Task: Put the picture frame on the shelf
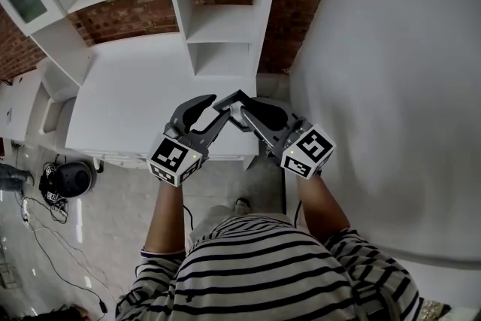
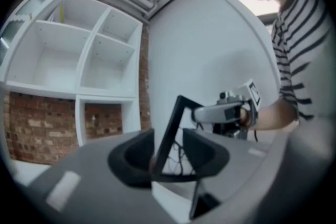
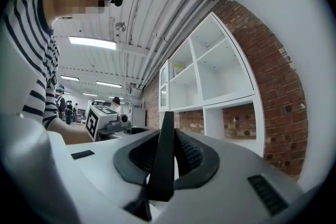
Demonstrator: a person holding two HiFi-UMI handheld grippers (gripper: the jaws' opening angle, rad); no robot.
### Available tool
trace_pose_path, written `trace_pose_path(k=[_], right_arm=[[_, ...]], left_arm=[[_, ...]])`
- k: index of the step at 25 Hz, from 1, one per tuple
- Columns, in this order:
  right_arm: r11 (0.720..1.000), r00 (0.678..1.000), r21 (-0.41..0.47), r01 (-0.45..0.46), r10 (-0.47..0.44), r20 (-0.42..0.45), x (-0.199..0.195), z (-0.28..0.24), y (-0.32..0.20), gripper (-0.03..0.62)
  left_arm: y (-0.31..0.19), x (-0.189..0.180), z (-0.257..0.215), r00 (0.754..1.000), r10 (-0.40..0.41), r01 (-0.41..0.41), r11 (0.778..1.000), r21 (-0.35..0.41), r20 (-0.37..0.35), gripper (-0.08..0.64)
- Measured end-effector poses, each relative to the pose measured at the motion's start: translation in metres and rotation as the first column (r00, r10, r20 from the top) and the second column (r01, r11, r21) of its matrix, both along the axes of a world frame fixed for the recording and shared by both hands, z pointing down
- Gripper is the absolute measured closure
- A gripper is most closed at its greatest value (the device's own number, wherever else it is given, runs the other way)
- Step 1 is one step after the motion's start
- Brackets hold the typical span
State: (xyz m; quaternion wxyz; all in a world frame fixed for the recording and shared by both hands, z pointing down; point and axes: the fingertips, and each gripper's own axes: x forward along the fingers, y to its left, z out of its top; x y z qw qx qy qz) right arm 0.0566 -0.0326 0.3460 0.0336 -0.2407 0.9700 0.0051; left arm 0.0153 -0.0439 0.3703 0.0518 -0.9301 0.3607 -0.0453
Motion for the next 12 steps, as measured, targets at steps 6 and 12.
trace_pose_path(k=[6, 12], right_arm=[[1.0, 1.0, 0.002, 0.003, -0.003, -0.011, -0.006, -0.002, -0.013, 0.532], [1.0, 0.999, -0.005, -0.02, 0.02, -0.036, -0.019, -0.001, -0.035, 0.532]], left_arm=[[-0.017, 0.007, -0.009, 0.998, -0.009, 0.005, 0.998, 0.065, 0.058, 0.405], [-0.04, 0.0, -0.01, 0.99, -0.036, 0.02, 0.993, 0.12, 0.133, 0.44]])
